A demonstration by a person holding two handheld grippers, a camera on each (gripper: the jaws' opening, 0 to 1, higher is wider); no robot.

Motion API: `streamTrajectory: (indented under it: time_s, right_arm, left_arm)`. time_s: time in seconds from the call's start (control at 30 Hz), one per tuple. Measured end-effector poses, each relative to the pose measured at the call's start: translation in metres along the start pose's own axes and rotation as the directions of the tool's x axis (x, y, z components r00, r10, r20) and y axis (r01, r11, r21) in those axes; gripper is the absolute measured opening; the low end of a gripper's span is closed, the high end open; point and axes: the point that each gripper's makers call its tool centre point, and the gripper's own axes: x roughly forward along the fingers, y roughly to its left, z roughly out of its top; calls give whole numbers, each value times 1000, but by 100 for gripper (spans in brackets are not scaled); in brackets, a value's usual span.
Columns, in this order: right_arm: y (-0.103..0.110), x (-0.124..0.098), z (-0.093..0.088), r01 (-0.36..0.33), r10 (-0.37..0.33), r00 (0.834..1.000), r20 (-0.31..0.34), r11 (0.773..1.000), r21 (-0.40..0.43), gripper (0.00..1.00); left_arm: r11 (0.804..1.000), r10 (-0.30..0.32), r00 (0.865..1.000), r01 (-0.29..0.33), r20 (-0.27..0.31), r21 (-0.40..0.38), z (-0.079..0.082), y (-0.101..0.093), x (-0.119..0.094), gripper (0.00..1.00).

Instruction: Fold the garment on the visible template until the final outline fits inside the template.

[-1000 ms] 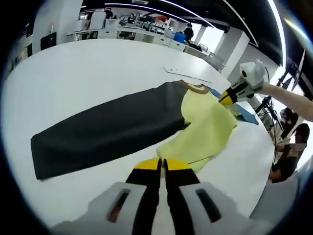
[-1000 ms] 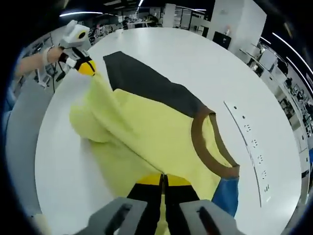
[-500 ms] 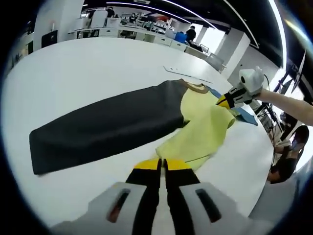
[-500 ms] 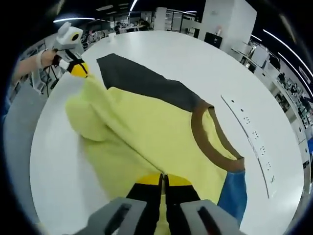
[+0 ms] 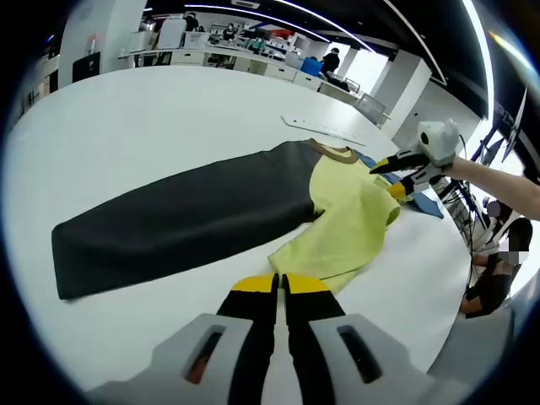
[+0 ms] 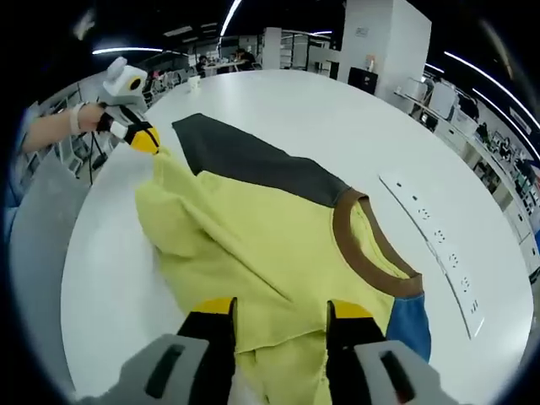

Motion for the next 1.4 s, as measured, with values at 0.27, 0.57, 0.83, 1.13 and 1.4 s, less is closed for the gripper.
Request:
streamTrajectory:
  time_s: [0.27, 0.57, 0.83, 1.13, 1.4]
  right_arm:
    - [4, -18, 2, -11, 2, 996, 91, 995, 98, 42]
    - [20, -38, -5, -8, -12, 991, 134, 988, 152, 32]
    - [35, -40, -19, -28, 2, 991, 137, 982, 188, 28]
    - [50, -33, -26, -54, 22, 990, 141, 972, 227, 21]
    - [47, -21, -31, -68, 36, 991, 126, 963, 261, 15]
  left_arm:
    - [1000, -5, 1000, 5, 4, -5, 1, -2, -1, 0]
    - [1000, -8, 1000, 8, 6, -11, 0, -3, -3, 0]
    - [1000, -10, 1000, 10, 7, -10, 0, -4, -4, 0]
    - [1000, -11, 1000, 11, 12, -16, 0, -5, -7, 0]
    - [999, -13, 1000, 14, 23, -29, 1, -5, -9, 0]
